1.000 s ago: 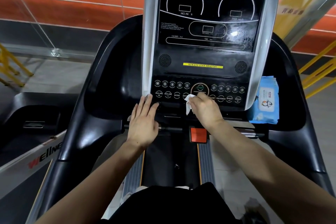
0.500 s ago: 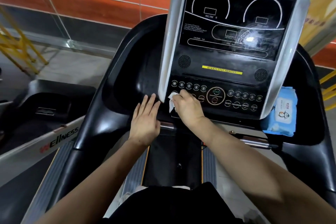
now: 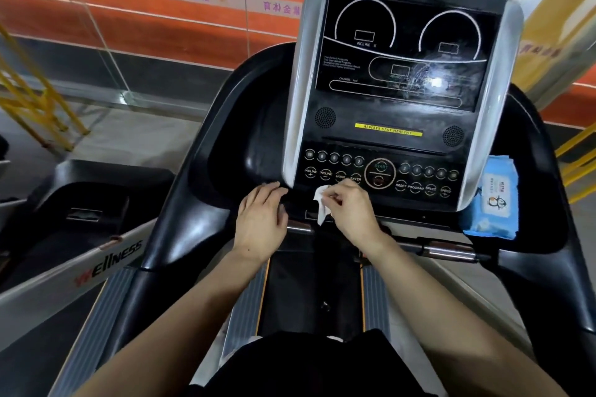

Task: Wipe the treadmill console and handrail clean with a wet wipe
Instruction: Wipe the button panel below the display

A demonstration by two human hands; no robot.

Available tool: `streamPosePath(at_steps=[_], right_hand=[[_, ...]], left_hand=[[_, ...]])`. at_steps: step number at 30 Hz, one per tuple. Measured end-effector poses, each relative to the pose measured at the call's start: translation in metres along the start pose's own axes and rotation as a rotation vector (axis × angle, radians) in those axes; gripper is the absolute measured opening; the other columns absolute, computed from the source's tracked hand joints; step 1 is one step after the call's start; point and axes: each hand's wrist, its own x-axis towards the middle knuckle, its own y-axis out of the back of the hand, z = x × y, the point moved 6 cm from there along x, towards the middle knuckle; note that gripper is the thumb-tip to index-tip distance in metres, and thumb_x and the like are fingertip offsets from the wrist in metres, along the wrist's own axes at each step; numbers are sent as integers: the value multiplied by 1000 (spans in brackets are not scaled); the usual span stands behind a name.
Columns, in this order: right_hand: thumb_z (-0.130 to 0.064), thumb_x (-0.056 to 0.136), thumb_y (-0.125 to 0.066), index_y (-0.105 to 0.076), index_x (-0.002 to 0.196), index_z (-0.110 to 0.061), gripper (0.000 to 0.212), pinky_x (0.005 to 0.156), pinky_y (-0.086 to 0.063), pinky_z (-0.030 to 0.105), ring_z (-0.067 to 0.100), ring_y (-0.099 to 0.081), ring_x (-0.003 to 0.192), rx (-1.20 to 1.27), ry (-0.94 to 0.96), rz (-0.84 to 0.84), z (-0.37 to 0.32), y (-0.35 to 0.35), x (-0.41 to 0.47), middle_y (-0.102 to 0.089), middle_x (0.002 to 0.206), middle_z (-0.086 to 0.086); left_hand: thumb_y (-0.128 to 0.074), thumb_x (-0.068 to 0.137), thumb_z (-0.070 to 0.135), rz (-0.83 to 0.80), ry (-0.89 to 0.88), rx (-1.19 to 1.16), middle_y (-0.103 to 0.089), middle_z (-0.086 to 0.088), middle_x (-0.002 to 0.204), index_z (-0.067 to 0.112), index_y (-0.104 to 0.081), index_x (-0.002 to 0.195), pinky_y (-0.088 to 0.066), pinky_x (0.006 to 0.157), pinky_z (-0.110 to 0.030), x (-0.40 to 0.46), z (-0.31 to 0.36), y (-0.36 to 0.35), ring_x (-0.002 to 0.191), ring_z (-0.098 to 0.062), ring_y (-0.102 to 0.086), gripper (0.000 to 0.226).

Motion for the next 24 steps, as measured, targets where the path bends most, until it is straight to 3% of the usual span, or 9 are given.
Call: streamPosePath(at_steps=[2, 7, 10, 12, 17, 21, 24], right_hand=[[-9, 89, -76, -76, 84, -17, 9, 88, -52, 22, 5, -64, 92, 76, -25, 15, 6, 7, -10, -64, 99, -8], [-13, 92, -73, -73, 87, -25, 12, 71, -46, 7, -2, -66, 85, 212, -95, 49, 10, 22, -26, -72, 86, -13], [-12, 94, -70, -70, 88, -26, 15, 67, -50, 10, 3, -69, 74, 300, -112, 47, 8, 30, -32, -72, 81, -12], [-12, 95, -68, -70, 88, -26, 16, 71, -53, 16, 8, -70, 77, 359, -113, 42, 7, 36, -33, -73, 85, -8], [-12, 98, -65, -70, 92, -27, 17, 74, -57, 35, 28, -68, 82, 477, -136, 5, 13, 48, -34, -74, 91, 2], [-16, 99, -65, -71, 96, -36, 20, 66, -55, 23, 23, -67, 77, 547, -139, -11, 16, 56, -33, -75, 97, -5], [-20, 98, -66, -72, 100, -35, 17, 69, -55, 21, 14, -68, 81, 625, -172, -18, 21, 56, -33, -75, 103, -7]], left_hand=[[-59, 101, 31, 28, -24, -69, -66, 3, 134, 21, -65, 132, -42, 112, -43, 7, 13, 2, 130, -23, -56, 33], [-61, 94, 59, -124, -84, -301, -64, 8, 137, 24, -63, 138, -41, 114, -39, 16, 50, -7, 132, -14, -52, 56], [-73, 90, 54, -183, -48, -425, -63, 12, 139, 29, -61, 140, -37, 114, -28, 17, 62, -15, 135, -6, -48, 57], [-77, 89, 48, -222, -5, -487, -64, 15, 137, 33, -62, 139, -36, 112, -23, 17, 65, -23, 133, -1, -49, 54], [-75, 94, 33, -287, 56, -686, -75, 17, 110, 40, -67, 129, -47, 106, -25, 20, 73, -36, 114, 3, -64, 36], [-75, 94, 30, -296, 32, -821, -76, 17, 110, 39, -71, 120, -48, 97, -15, 22, 80, -40, 111, -2, -68, 28], [-75, 93, 30, -301, 61, -901, -76, 11, 99, 36, -73, 107, -54, 93, -22, 24, 82, -44, 100, -6, -71, 16]])
